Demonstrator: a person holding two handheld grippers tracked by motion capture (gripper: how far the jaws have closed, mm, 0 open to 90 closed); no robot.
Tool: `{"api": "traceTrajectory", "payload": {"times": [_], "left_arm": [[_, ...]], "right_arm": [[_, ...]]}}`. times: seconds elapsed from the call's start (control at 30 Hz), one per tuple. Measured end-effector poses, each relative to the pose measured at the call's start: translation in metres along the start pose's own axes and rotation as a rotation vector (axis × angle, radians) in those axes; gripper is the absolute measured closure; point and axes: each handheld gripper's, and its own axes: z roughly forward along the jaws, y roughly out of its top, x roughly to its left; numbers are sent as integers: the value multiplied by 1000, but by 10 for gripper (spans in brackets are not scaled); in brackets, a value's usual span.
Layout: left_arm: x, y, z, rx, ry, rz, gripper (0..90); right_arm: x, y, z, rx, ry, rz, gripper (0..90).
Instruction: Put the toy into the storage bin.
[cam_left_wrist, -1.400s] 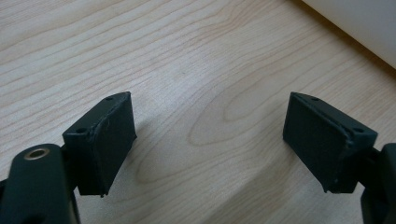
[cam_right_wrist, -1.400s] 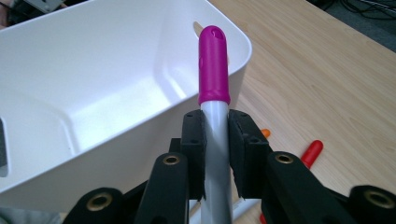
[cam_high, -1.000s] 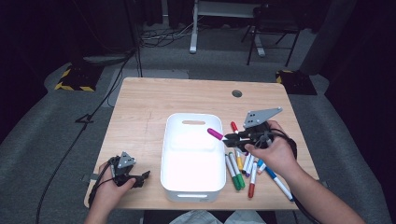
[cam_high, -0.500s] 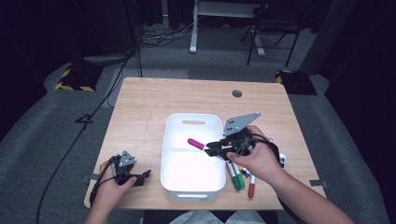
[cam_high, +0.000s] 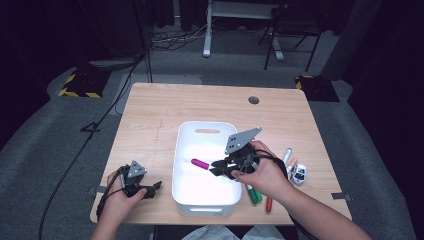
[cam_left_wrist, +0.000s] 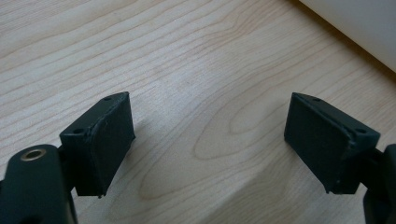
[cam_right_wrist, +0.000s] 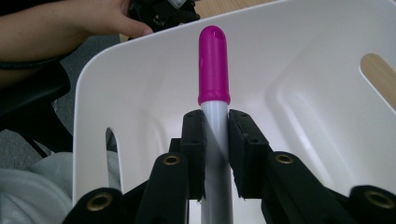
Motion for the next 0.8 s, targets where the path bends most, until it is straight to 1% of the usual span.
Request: {"api": "traceTrajectory", "payload": {"times": [0.1, 0.17, 0.33, 0.43, 0.5, 0.57, 0.7, 0.8], "left_arm": [[0, 0, 0, 0, 0, 0, 164], [0, 0, 0, 0, 1, 0, 164], [0, 0, 0, 0, 1, 0, 164], [0, 0, 0, 0, -2, -1, 164], [0, 0, 0, 0, -1, -1, 164], [0, 0, 0, 0, -1, -1, 164], [0, 0, 0, 0, -1, -1, 164], [0, 0, 0, -1, 0, 0, 164]], "right_arm": [[0, -2, 3, 20, 2, -2, 771], [0, -5, 8, 36, 8, 8, 771], [2, -6, 12, 48, 15, -5, 771], [3, -8, 15, 68, 14, -10, 771], [3, -10, 18, 77, 21, -1, 771], [4, -12, 20, 89, 22, -10, 771], [8, -13, 24, 111, 24, -11, 771], [14, -13, 26, 131, 16, -12, 771]]}}
